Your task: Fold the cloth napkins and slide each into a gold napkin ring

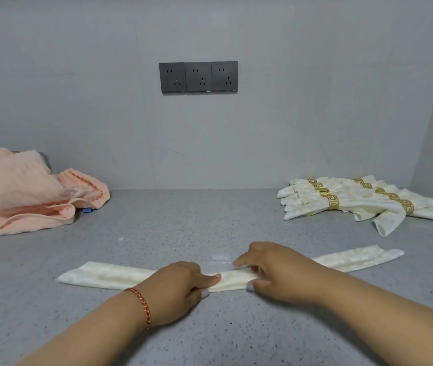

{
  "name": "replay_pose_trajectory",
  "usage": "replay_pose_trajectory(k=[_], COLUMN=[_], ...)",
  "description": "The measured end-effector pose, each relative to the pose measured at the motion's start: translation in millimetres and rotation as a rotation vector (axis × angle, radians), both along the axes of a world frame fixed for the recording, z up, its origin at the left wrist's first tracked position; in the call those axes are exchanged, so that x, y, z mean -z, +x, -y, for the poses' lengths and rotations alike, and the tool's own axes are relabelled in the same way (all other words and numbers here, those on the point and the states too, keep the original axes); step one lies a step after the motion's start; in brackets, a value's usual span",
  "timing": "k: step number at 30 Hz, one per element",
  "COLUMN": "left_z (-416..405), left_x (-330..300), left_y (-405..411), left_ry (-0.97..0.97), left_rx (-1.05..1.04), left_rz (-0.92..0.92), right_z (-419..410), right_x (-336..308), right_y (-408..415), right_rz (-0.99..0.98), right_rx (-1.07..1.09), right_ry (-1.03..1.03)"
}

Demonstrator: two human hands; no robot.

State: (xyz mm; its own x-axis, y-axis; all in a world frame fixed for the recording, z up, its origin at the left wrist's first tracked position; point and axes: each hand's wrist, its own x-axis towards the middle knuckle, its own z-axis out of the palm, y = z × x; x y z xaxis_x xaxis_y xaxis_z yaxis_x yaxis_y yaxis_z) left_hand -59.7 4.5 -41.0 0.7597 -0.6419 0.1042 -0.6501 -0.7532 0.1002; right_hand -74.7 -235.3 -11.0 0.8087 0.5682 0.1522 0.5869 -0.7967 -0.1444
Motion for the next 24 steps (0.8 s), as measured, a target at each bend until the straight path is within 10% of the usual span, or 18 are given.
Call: replay_pose_trajectory(k=[10, 16, 24], left_z=[-13.3, -33.1, -25.4], left_x=[-14.9, -42.7, -52.1], left_y=[-1.2, 19.9, 25.8], left_ry=[-0.550, -0.107, 0.189], left_rx=[-0.224, -0.333, -0.369], left_rz=[-0.575, -0.297, -0.412], right_z=[-29.7, -31.7, -46.7], right_x=[2.0, 9.0, 3.6], right_y=[11.8, -0.6, 4.9], right_rz=[-0.288, -0.049, -0.098], right_rx=[-0.053, -0.151, -0.182], right_ry=[-0.053, -0.279, -0.190])
